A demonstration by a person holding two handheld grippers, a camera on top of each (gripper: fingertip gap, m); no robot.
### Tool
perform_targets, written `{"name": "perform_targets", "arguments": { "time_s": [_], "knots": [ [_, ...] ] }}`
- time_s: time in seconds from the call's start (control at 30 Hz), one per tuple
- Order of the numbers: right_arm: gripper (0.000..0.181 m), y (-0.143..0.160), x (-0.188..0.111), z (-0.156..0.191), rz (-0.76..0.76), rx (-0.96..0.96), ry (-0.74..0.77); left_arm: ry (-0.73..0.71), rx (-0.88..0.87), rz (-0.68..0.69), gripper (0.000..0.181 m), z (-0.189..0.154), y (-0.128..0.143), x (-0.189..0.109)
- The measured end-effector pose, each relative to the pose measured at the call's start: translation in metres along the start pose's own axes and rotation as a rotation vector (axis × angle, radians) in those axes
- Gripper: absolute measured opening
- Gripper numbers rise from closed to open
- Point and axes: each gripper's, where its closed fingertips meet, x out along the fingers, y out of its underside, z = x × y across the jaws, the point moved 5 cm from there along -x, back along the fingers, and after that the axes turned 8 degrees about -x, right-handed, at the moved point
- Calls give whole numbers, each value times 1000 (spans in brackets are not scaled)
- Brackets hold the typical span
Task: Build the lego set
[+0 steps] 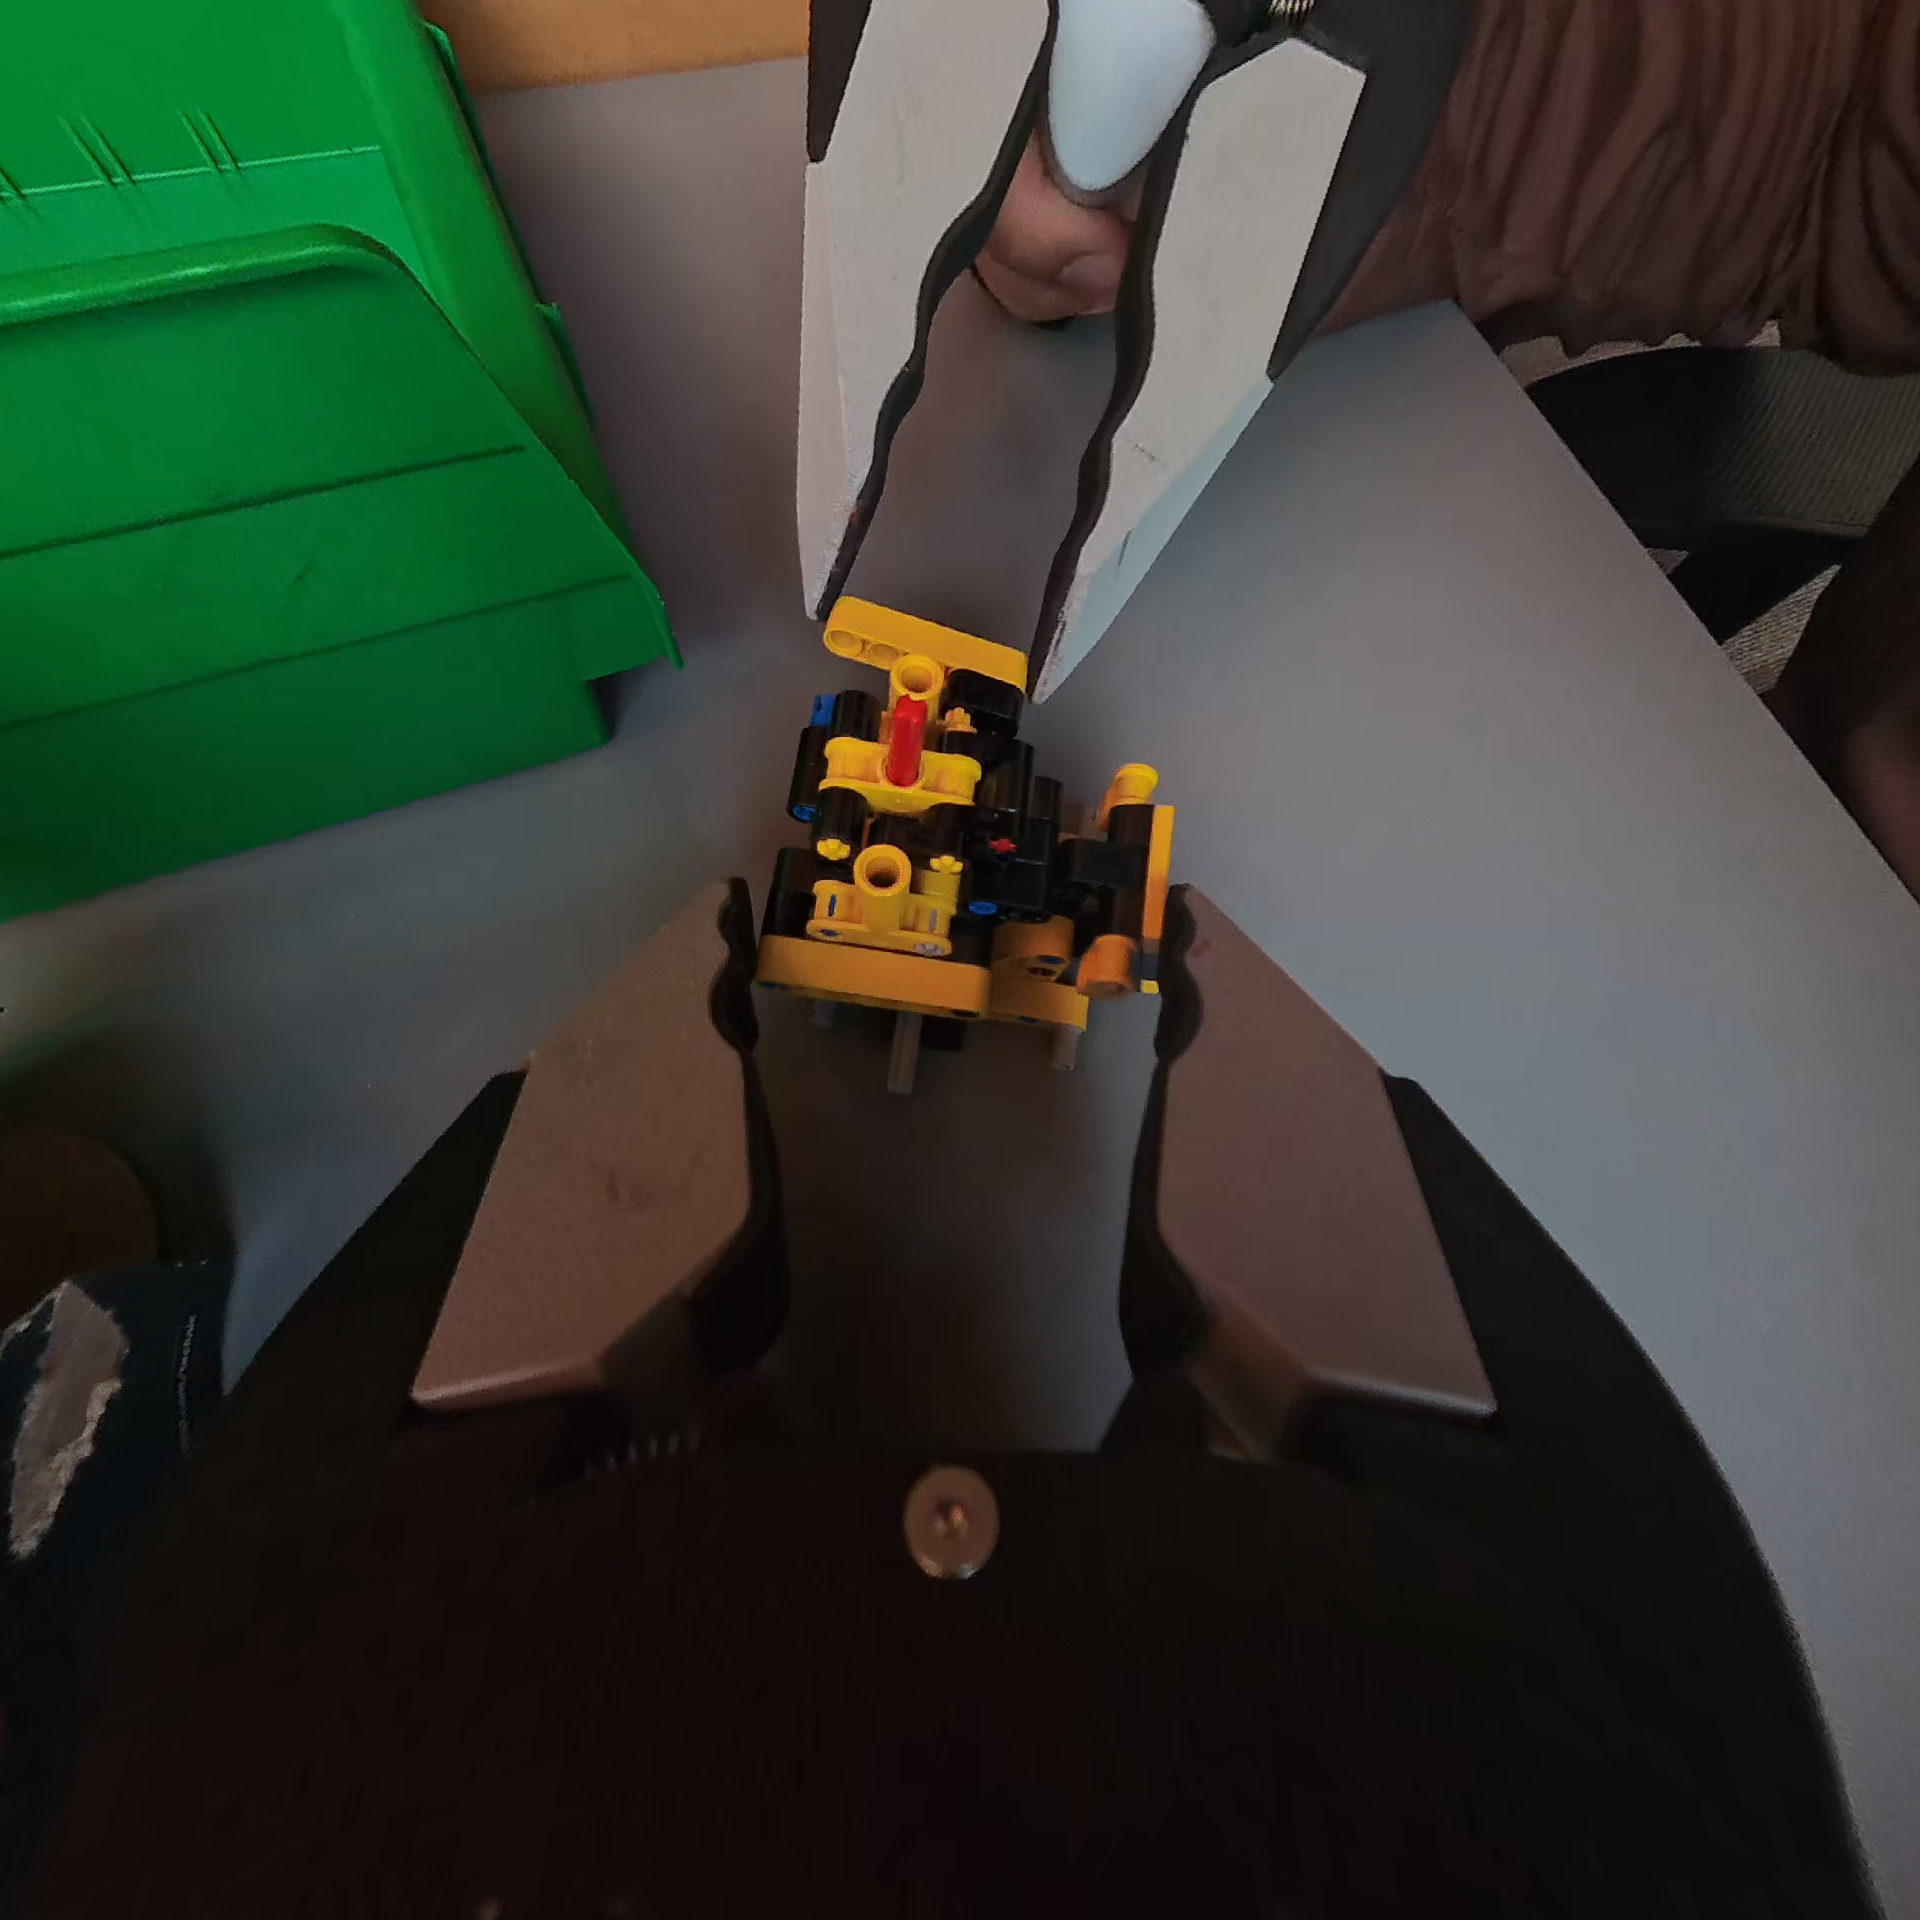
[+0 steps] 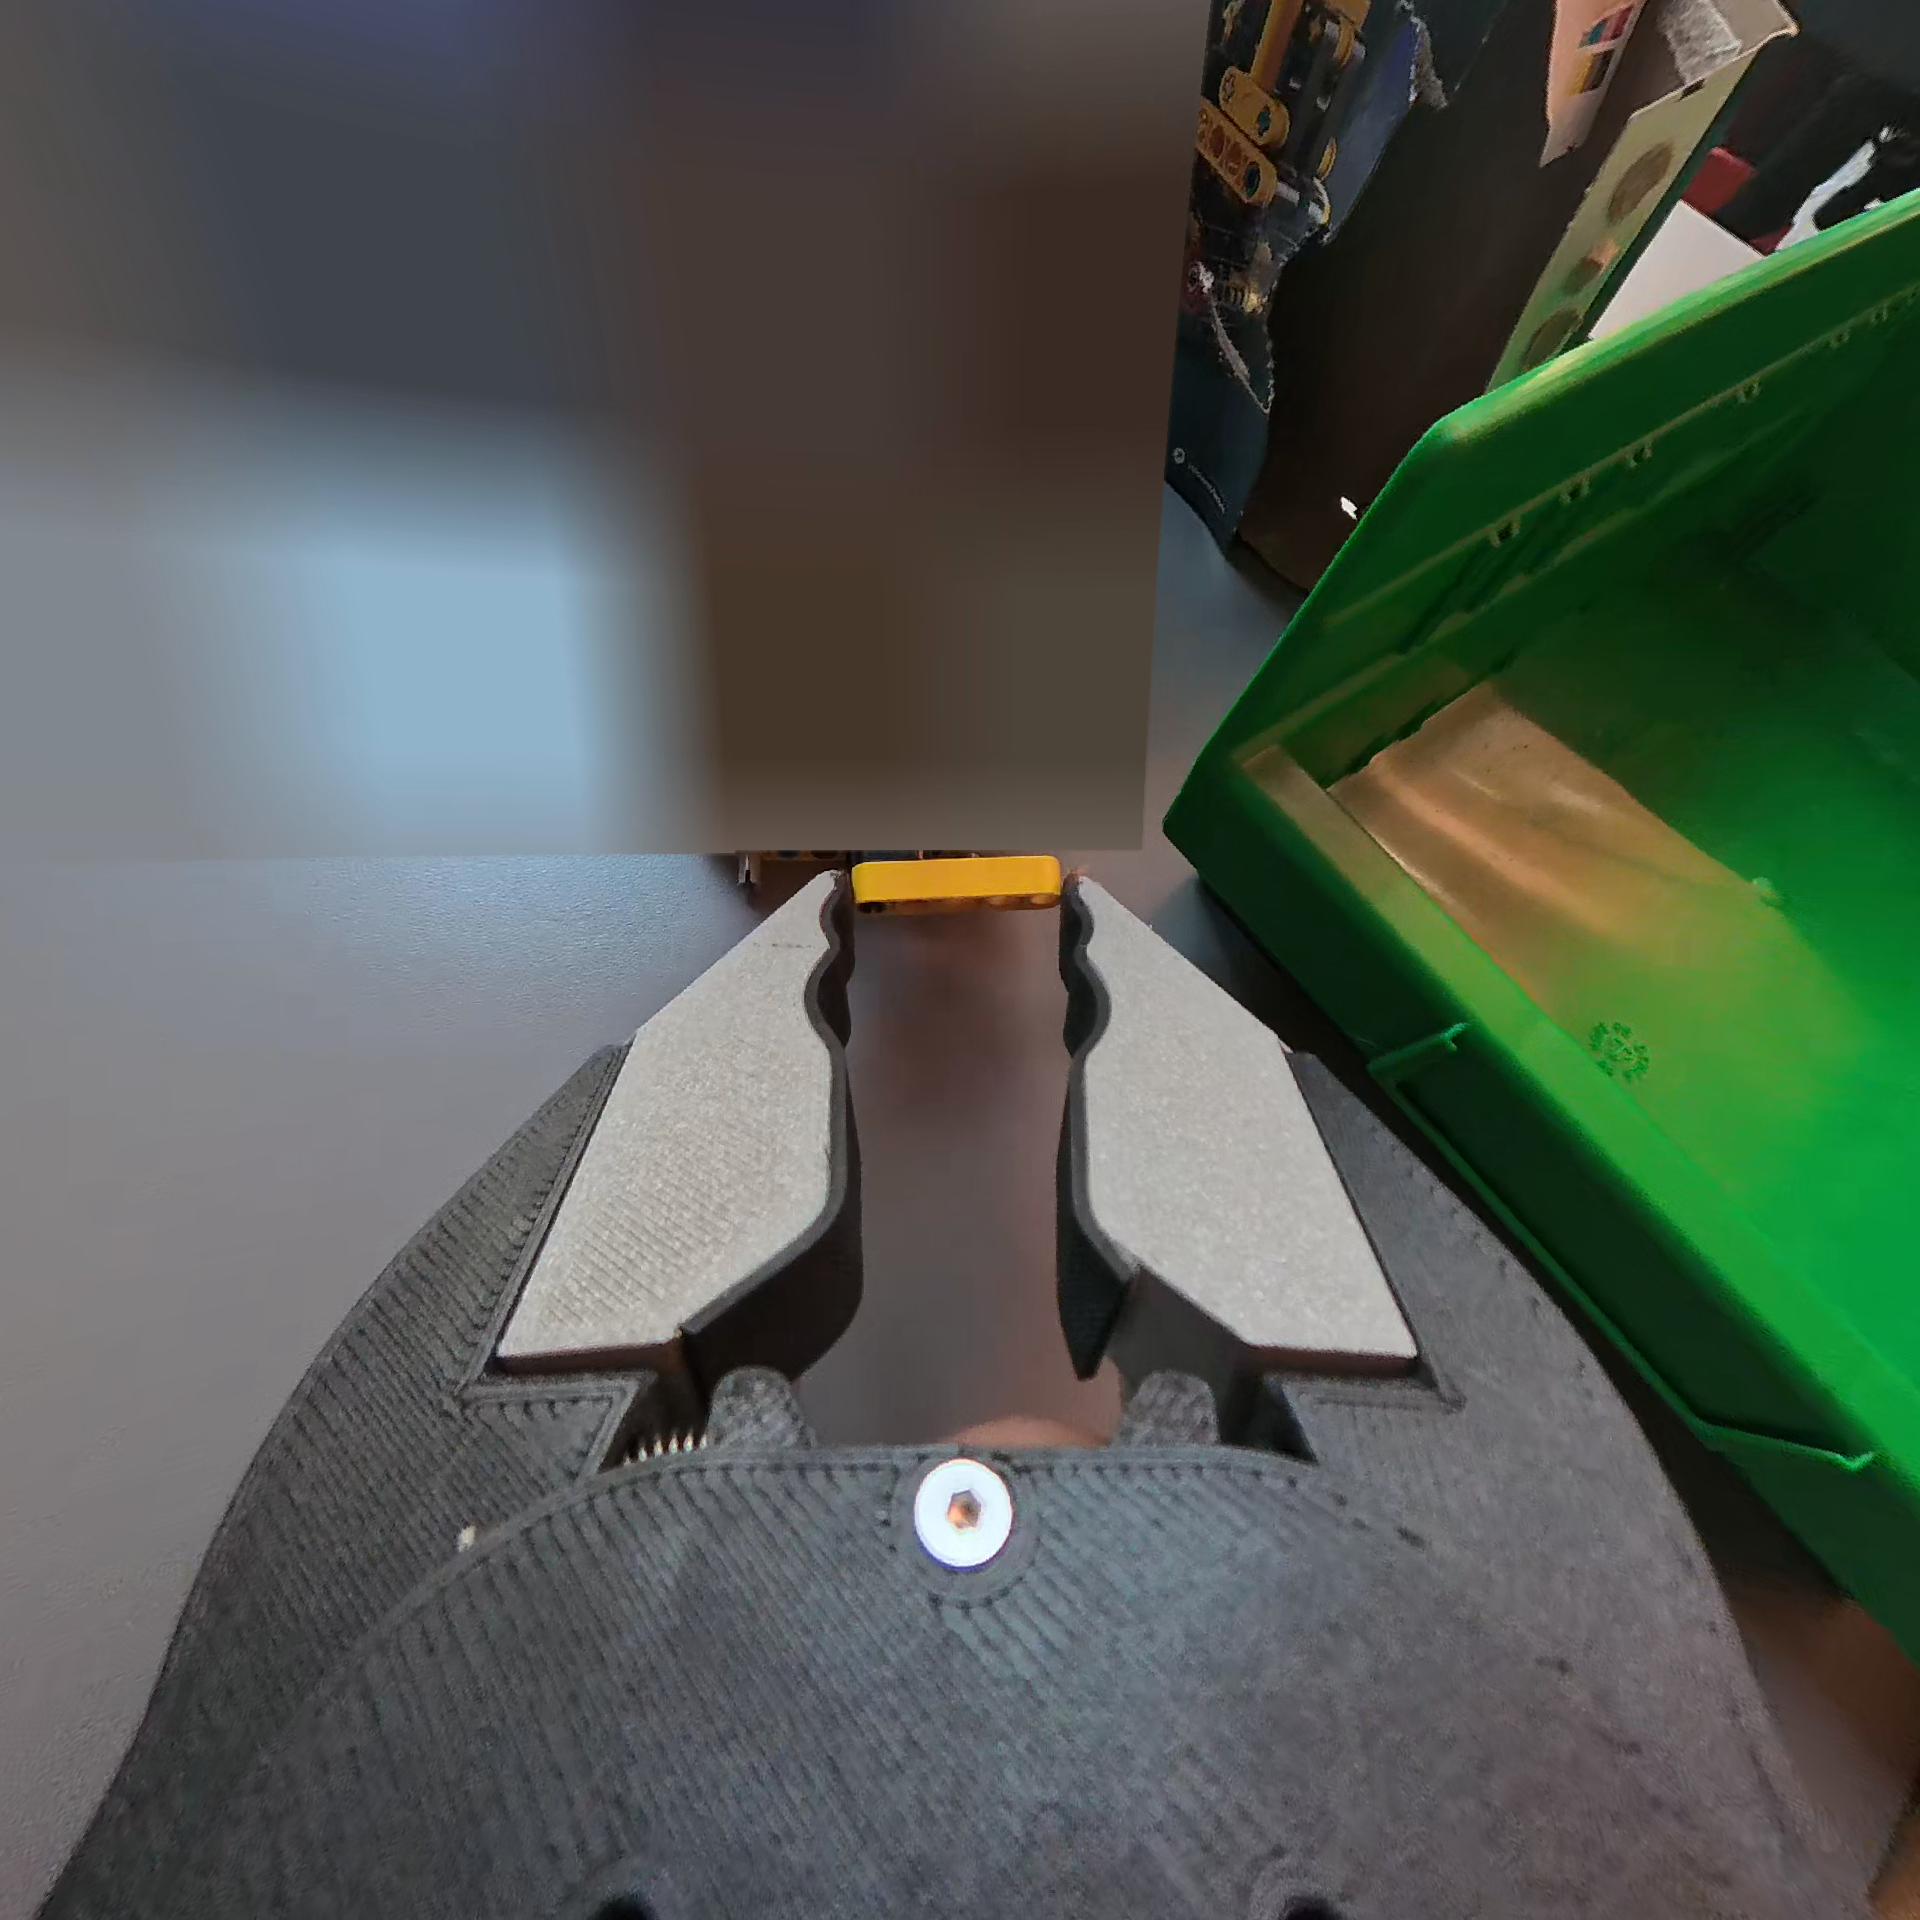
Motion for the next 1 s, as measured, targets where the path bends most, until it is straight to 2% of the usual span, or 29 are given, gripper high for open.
{"name": "perform_targets", "arguments": {
  "time_s": [0.03,0.7,1.0],
  "knots": [
    [37,0,0,0,-2,-2,-4,0,2,5,77,0,0,0],
    [37,-2,2,2,0,-58,-38,-13,1,115,76,-3,-1,-1],
    [37,-6,1,3,28,-124,13,-37,-19,149,76,-4,-2,0]
  ]
}}
